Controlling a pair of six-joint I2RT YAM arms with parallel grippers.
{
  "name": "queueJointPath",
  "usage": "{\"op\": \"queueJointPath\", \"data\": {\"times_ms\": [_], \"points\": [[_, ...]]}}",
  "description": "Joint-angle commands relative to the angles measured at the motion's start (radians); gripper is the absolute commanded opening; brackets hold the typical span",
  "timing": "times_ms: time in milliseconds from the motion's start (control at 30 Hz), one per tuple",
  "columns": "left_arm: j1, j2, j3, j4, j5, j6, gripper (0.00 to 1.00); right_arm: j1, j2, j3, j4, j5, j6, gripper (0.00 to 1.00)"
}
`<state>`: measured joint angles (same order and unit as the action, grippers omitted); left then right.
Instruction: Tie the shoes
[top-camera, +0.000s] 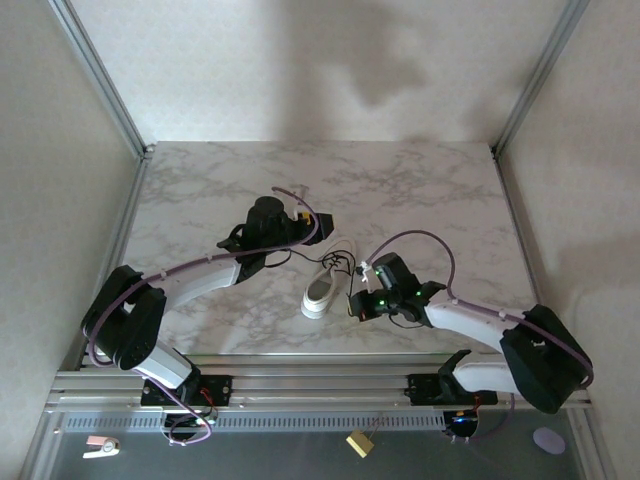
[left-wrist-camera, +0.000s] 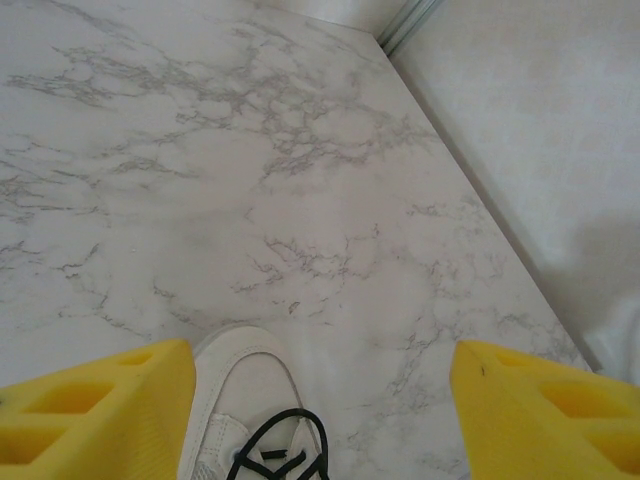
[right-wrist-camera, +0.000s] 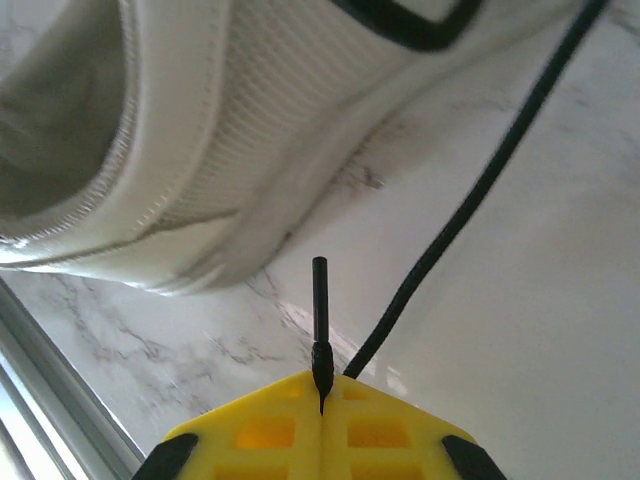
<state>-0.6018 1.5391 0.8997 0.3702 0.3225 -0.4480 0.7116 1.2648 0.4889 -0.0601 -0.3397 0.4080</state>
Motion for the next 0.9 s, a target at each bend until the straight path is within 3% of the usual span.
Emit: {"op": "queueJointPath", "data": {"times_ms": [0, 167, 467, 867], "points": [[-0.010, -0.011, 0.019, -0.002, 0.007, 0.005, 0.68, 0.008, 0.043, -0.014, 0.128, -0.059, -0.022, 0.00], [-0.010, -0.020, 0.021, -0.010, -0.001, 0.012, 0.68, 0.008, 0.099, 0.000, 0.195, -0.058, -0.029, 0.00], [-0.009, -0.021, 0.026, -0.022, -0.003, 0.025, 0.66, 0.007, 0.090, 0.002, 0.302, 0.102, -0.035, 0.00], [-0.010, -0.027, 0.023, -0.042, -0.011, 0.035, 0.65, 0.005, 0.007, -0.035, 0.298, 0.230, -0.036, 0.00]]}}
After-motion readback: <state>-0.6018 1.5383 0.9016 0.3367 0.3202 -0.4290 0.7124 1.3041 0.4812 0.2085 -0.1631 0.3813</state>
